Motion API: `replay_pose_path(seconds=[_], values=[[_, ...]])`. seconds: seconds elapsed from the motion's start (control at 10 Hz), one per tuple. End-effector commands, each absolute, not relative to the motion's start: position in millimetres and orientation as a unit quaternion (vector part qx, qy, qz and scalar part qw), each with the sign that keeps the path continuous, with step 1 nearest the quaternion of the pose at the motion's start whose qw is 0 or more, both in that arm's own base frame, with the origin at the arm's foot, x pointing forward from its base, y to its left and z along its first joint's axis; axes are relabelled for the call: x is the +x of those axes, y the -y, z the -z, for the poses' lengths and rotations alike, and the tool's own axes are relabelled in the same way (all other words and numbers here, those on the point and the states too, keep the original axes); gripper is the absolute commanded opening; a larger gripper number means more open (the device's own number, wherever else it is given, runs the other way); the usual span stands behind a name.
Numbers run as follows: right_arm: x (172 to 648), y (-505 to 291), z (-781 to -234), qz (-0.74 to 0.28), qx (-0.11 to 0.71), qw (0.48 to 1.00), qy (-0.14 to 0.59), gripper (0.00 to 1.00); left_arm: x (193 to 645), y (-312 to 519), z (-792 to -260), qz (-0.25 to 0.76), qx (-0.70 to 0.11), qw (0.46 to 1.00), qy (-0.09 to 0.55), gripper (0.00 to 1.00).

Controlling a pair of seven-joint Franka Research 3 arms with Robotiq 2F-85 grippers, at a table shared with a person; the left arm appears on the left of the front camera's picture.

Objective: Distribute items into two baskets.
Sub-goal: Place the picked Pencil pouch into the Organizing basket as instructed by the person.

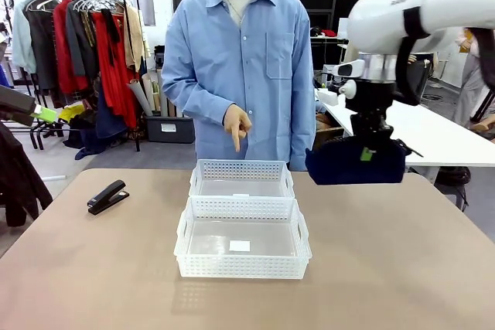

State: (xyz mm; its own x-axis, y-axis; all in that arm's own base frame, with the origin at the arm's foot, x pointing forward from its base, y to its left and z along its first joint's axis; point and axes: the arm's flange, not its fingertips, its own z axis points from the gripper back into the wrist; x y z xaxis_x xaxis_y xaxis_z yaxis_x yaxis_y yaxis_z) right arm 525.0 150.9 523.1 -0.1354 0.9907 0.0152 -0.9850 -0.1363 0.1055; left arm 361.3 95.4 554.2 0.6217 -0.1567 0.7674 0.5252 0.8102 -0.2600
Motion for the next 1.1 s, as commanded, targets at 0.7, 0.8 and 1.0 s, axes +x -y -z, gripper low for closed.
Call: replay_pose_path(seconds=[0.7,0.8,1.0], values=[[584,-250,-512,-0.777,0.07,0.625,0.01,0.0,363,-95,-554,0.2,-0.245,0.863,0.395,1.0],[590,-263,-509,-0.779,0.067,0.624,0.02,0.0,363,-95,-554,0.2,-0.245,0.863,0.395,1.0],[601,-283,-505,-0.775,0.063,0.629,0.019,0.0,363,-95,-554,0.2,-0.245,0.863,0.395,1.0]])
